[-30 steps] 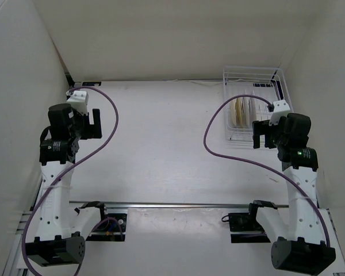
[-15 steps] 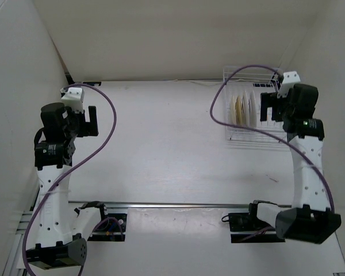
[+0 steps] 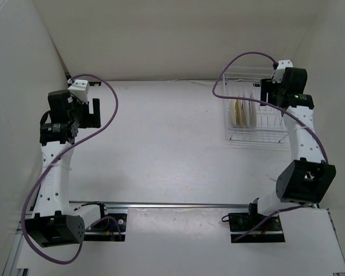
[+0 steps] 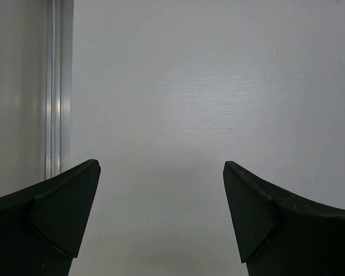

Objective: Unload the plates from the dish rack

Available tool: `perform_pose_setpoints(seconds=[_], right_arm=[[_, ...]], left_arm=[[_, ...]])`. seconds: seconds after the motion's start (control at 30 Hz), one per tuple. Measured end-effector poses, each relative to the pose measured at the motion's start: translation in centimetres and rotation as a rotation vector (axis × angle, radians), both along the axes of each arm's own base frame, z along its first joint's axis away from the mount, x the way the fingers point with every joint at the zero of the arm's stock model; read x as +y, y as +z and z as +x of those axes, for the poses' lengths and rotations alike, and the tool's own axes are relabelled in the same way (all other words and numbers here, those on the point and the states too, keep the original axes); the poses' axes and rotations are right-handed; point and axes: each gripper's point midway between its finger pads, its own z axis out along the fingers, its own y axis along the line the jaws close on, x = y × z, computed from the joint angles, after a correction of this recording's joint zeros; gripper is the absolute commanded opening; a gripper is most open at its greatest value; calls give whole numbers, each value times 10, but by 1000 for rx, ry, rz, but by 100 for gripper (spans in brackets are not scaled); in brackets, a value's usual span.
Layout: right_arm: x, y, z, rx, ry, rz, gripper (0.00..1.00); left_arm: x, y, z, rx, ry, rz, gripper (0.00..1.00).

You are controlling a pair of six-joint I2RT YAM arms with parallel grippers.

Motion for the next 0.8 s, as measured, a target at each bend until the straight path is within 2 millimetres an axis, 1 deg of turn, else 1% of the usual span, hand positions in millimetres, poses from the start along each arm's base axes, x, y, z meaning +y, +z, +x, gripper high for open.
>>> perform_pose_setpoints(seconds=[0.07,0.13,0.2,0.27,0.33,0.47,0.5,0.6,0.67,0.8], right_arm=[[-1,-17,6,42,4,0,71],[-1,-30,11,74,13,-3,65],[-1,-41,15,101,18,-2,61],[0,-47,18,114,27,3,57],[1,-48,21,116,36,6,52],[4,-49,28,114,54,16,52],[4,-50,28,116,56,18,55],[8,-51,29,118,73,34,58],[11,-50,29,117,87,46,61],[19,-47,31,107,112,79,61]], left_arm=[[0,-10,7,28,-1,-8,100],[-1,-19,14,55,-3,-18,100],[-1,-27,19,79,-4,-28,100],[-2,-35,22,102,-6,-37,100],[-3,-40,25,114,-10,-45,100],[-4,-44,29,128,-9,-56,100],[-4,-45,30,128,-9,-58,100],[-4,-46,32,130,-5,-64,100],[-4,-46,33,129,-4,-66,100],[-4,-46,33,130,-4,-67,100]])
